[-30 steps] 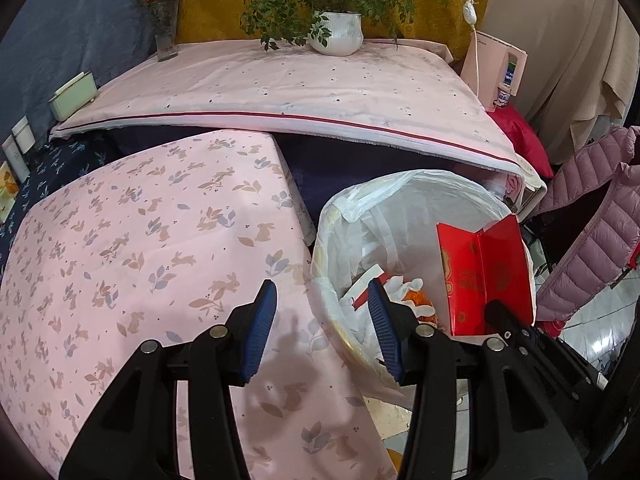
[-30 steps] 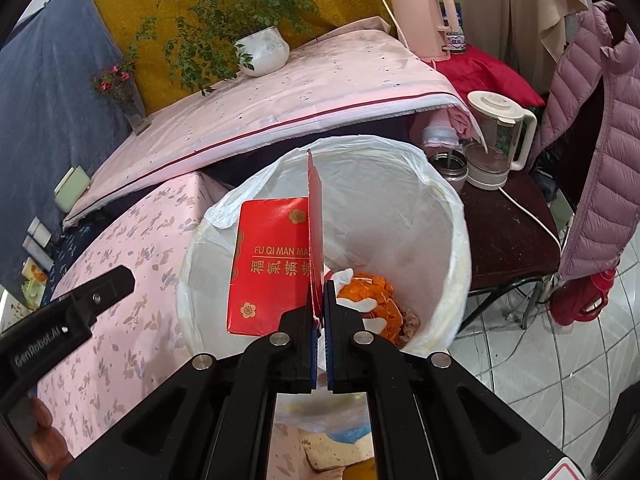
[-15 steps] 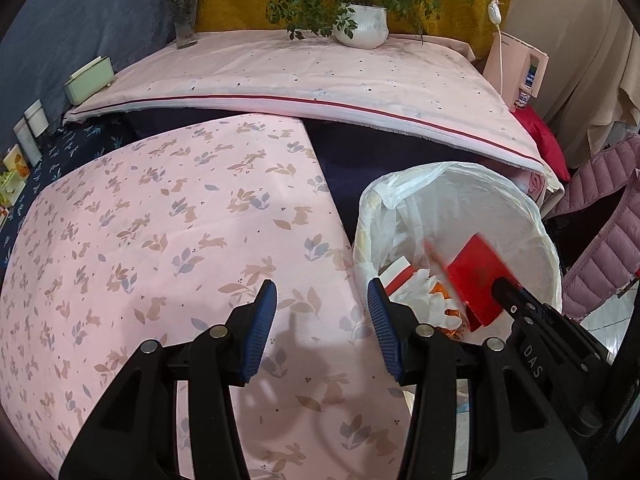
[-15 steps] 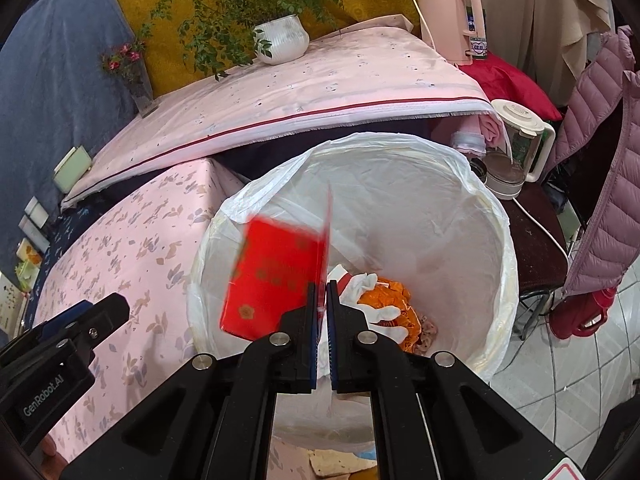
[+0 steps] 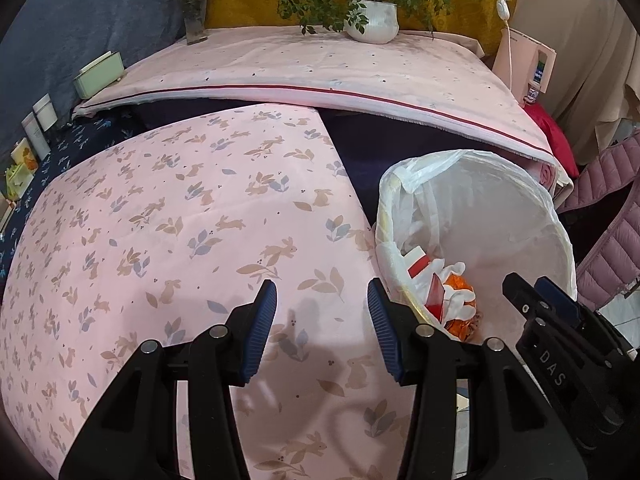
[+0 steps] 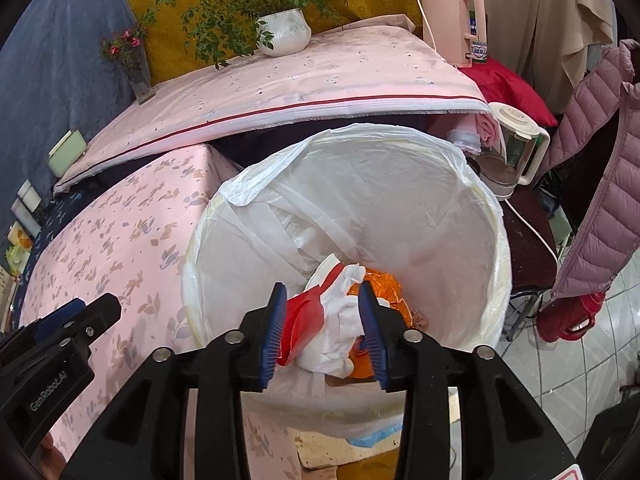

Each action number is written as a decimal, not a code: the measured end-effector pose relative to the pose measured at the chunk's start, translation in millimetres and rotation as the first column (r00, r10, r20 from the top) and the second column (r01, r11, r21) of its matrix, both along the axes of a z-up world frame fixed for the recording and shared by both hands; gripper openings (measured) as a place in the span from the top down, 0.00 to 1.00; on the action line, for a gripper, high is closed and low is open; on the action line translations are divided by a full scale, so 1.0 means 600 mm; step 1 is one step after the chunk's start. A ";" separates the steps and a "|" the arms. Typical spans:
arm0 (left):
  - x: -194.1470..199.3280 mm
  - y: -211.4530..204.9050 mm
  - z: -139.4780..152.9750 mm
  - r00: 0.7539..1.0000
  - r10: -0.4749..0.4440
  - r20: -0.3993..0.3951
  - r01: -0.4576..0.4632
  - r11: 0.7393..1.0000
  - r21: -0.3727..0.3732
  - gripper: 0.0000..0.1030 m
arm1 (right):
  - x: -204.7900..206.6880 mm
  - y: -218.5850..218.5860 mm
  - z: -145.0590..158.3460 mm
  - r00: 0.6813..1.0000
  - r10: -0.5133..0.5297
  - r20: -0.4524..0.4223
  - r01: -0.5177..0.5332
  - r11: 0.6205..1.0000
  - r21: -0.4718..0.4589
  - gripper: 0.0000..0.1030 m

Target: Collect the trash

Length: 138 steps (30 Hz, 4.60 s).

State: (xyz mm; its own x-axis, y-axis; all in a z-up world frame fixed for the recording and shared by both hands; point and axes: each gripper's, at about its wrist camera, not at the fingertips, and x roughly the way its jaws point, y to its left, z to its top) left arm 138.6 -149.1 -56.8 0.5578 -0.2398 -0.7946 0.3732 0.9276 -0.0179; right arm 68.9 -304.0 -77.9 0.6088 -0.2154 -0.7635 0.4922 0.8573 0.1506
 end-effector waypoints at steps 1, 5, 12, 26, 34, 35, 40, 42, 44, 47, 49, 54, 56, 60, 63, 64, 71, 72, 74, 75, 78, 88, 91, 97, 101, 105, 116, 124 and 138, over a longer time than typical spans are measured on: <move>-0.003 0.002 0.000 1.000 0.002 0.000 -0.002 1.000 0.000 0.52 | -0.005 0.002 0.003 1.000 0.001 -0.001 -0.001 1.000 -0.005 0.55; -0.020 0.007 0.002 1.000 0.004 0.020 -0.005 1.000 0.013 0.48 | -0.025 0.013 0.015 1.000 0.001 -0.012 -0.002 0.999 -0.045 0.41; -0.050 0.018 0.002 1.000 0.002 0.030 -0.003 1.000 0.023 0.43 | -0.059 0.029 0.027 1.000 0.000 -0.024 -0.002 0.997 -0.083 0.27; -0.080 0.046 -0.008 1.000 0.015 0.026 -0.016 0.999 0.043 0.32 | -0.101 0.038 0.015 0.998 -0.022 -0.067 0.014 0.994 -0.112 0.14; -0.090 0.048 -0.008 0.999 0.009 0.039 -0.011 0.999 0.048 0.23 | -0.109 0.046 0.012 0.996 -0.012 -0.088 -0.001 0.990 -0.139 0.12; -0.090 0.048 -0.008 0.999 0.010 0.042 -0.012 0.999 0.049 0.20 | -0.110 0.049 0.011 0.996 -0.014 -0.090 0.001 0.989 -0.148 0.12; -0.089 0.051 -0.010 0.999 0.016 0.036 -0.018 0.999 0.048 0.19 | -0.116 0.058 0.011 0.995 -0.012 -0.096 -0.005 0.984 -0.176 0.12; -0.090 0.051 -0.011 0.999 0.018 0.035 -0.020 0.999 0.048 0.19 | -0.117 0.059 0.012 0.995 -0.014 -0.097 -0.004 0.983 -0.181 0.12; -0.091 0.050 -0.012 0.999 0.016 0.037 -0.018 0.998 0.052 0.18 | -0.118 0.061 0.014 0.995 -0.015 -0.096 -0.003 0.982 -0.187 0.12; -0.094 0.049 -0.010 0.998 0.019 0.053 -0.022 0.998 0.058 0.14 | -0.120 0.063 0.017 0.995 -0.017 -0.095 -0.002 0.980 -0.199 0.12; -0.096 0.047 -0.010 0.998 0.016 0.056 -0.019 0.998 0.060 0.14 | -0.121 0.064 0.018 0.995 -0.019 -0.094 -0.001 0.979 -0.205 0.12; -0.098 0.045 -0.009 0.998 0.011 0.060 -0.015 0.998 0.061 0.13 | -0.123 0.065 0.021 0.995 -0.023 -0.093 0.003 0.978 -0.208 0.12; -0.099 0.045 -0.009 0.998 0.012 0.061 -0.016 0.998 0.062 0.13 | -0.124 0.064 0.022 0.995 -0.026 -0.093 0.006 0.977 -0.213 0.12; -0.099 0.045 -0.009 0.998 0.014 0.061 -0.018 0.998 0.060 0.13 | -0.126 0.062 0.023 0.995 -0.028 -0.093 0.007 0.977 -0.214 0.12; -0.100 0.042 -0.009 0.998 0.012 0.060 -0.015 0.998 0.059 0.13 | -0.126 0.060 0.023 0.995 -0.026 -0.097 0.004 0.977 -0.215 0.12; -0.100 0.041 -0.009 0.998 0.011 0.060 -0.014 0.998 0.060 0.13 | -0.127 0.060 0.023 0.995 -0.025 -0.098 0.003 0.977 -0.215 0.12; -0.101 0.038 -0.009 0.998 0.007 0.059 -0.010 0.998 0.063 0.13 | -0.127 0.059 0.023 0.995 -0.028 -0.096 0.006 0.976 -0.217 0.12; -0.101 0.038 -0.009 0.998 0.006 0.060 -0.010 0.998 0.062 0.13 | -0.128 0.059 0.021 0.995 -0.028 -0.095 0.007 0.976 -0.217 0.12; -0.103 0.037 -0.008 0.998 0.005 0.062 -0.009 0.998 0.060 0.13 | -0.128 0.059 0.020 0.995 -0.029 -0.095 0.008 0.976 -0.218 0.12; -0.103 0.037 -0.008 0.998 0.003 0.063 -0.007 0.998 0.059 0.13 | -0.128 0.060 0.019 0.995 -0.029 -0.095 0.008 0.976 -0.219 0.12; -0.106 0.037 -0.007 0.997 0.001 0.071 -0.006 0.998 0.060 0.13 | -0.128 0.060 0.019 0.995 -0.029 -0.094 0.007 0.976 -0.218 0.12; -0.109 0.039 -0.002 0.997 0.007 0.081 -0.012 0.999 0.052 0.13 | -0.128 0.060 0.019 0.995 -0.029 -0.095 0.007 0.976 -0.218 0.12; -0.110 0.038 -0.003 0.997 0.007 0.081 -0.011 0.999 0.051 0.13 | -0.128 0.060 0.019 0.995 -0.029 -0.095 0.008 0.976 -0.217 0.12; -0.108 0.041 -0.005 0.998 0.018 0.068 -0.020 0.999 0.035 0.13 | -0.130 0.063 0.016 0.995 -0.033 -0.098 0.011 0.976 -0.217 0.12; -0.107 0.044 -0.004 0.997 0.029 0.066 -0.031 0.999 0.026 0.13 | -0.130 0.062 0.014 0.994 -0.035 -0.100 0.013 0.976 -0.216 0.12; -0.107 0.045 -0.005 0.997 0.036 0.063 -0.037 0.999 0.025 0.13 | -0.130 0.061 0.013 0.994 -0.034 -0.101 0.011 0.977 -0.215 0.12; -0.108 0.047 -0.007 0.997 0.043 0.067 -0.045 0.999 0.027 0.13 | -0.129 0.060 0.011 0.994 -0.034 -0.102 0.011 0.977 -0.213 0.12; -0.109 0.046 -0.006 0.997 0.042 0.068 -0.044 0.999 0.027 0.13 | -0.129 0.059 0.010 0.994 -0.035 -0.103 0.012 0.977 -0.212 0.12; -0.111 0.042 -0.005 0.996 0.031 0.088 -0.034 0.999 0.030 0.13 | -0.132 0.057 0.008 0.994 -0.039 -0.101 0.017 0.977 -0.211 0.12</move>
